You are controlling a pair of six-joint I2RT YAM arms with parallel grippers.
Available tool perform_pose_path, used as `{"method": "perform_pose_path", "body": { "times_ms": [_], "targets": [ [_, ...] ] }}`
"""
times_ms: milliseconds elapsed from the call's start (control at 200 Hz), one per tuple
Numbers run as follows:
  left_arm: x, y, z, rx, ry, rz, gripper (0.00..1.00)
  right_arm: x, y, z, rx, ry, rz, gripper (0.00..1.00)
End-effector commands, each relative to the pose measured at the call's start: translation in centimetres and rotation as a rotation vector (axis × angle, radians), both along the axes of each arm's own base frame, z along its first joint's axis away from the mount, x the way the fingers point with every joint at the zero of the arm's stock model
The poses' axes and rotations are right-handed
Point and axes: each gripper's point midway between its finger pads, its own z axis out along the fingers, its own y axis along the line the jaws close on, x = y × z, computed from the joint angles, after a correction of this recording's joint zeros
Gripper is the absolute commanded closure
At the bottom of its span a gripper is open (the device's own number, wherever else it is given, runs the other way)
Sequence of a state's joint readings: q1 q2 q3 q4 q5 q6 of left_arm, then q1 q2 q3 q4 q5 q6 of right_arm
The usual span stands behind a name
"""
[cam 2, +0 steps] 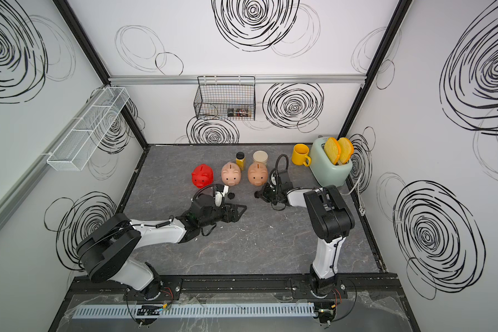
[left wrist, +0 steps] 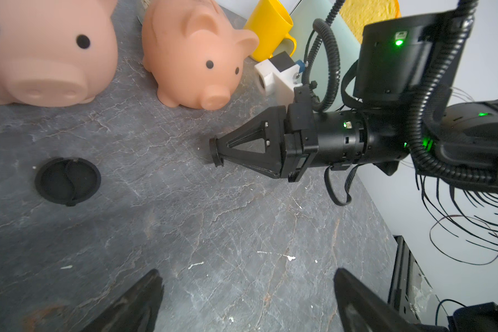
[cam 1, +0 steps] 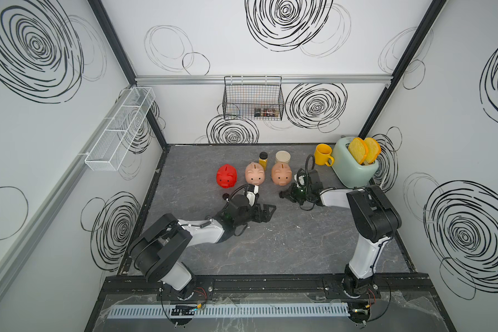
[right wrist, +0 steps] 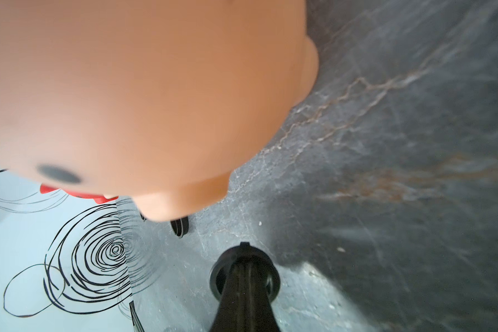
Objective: Open piggy banks
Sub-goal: Place the lid at the center of the board.
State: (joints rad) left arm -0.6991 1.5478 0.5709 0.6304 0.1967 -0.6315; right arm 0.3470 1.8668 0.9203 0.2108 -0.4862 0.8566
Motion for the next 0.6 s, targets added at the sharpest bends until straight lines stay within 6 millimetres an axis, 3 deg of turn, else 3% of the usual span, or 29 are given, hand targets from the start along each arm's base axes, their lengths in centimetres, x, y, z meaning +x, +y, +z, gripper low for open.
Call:
{"method": "perform_pose_path", "body": {
  "times_ms": [0, 595],
  "targets": [
    [0.78, 0.12, 1.89, -0.023, -0.057, 0.016, 0.04, 0.60, -0.03, -0.15, -0.011, 0.002, -0.017, 1.00],
    [0.63, -0.15, 1.87, -0.027, -0.057, 0.002, 0.04, 1.00, -0.62, -0.24, -0.042, -0.007, -0.046, 0.94]
  ]
}}
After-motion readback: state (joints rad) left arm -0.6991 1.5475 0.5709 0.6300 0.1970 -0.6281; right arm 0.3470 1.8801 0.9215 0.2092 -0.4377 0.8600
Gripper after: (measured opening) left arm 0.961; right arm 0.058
